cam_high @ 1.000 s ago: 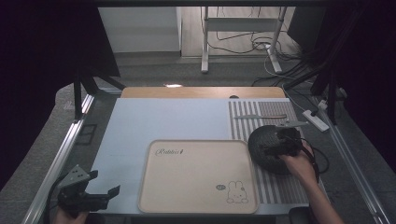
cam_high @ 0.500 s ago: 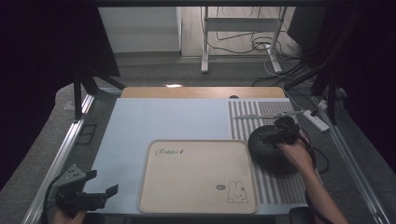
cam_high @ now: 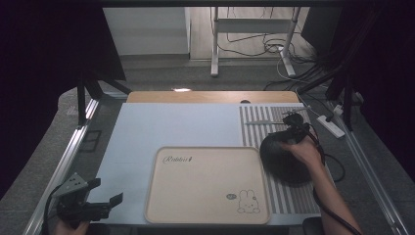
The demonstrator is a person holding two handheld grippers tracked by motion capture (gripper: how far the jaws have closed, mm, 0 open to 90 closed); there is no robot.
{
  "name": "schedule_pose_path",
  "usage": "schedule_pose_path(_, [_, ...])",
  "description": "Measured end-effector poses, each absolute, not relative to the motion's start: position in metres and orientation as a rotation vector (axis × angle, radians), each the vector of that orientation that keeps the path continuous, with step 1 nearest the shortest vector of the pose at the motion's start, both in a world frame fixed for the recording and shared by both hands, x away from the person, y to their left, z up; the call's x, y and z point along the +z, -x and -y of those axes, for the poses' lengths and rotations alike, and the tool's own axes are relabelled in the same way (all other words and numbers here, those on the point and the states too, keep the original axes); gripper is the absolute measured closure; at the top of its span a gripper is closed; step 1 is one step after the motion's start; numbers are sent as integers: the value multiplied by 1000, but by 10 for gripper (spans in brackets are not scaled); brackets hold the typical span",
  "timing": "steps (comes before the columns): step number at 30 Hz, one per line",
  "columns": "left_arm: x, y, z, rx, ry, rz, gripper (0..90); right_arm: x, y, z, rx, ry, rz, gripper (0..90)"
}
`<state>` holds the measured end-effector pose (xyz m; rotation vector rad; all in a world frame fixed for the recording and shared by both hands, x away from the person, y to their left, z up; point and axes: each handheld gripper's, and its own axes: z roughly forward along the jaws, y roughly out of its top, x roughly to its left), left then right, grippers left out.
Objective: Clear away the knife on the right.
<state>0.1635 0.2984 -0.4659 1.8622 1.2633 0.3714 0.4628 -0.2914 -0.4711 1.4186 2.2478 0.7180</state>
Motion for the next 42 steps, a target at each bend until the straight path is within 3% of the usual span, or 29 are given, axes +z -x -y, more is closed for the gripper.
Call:
schedule_pose_path(11, [-466,-164,-298,366,-1867,-1260,12,-479,-487,289,632,-1386,-2235,16])
schedule_pose_path(16, [-466,-164,-298,366,-1867,-1260,13,-479,-495,293,620,-1385,-2233,103])
schedule_pose_path(20, [-466,-164,-298,365,-1868,-1261,13,-478,-502,300,605,-1404,-2235,285])
schedule_pose_path(31, [-466,-165,-297,367,-1881,-1265,16,-477,-526,315,596,-1426,-2289,898])
schedule_pose_path(42, [-466,-165,-297,360,-1878,-1273,20,-484,-557,325,559,-1466,-2253,899])
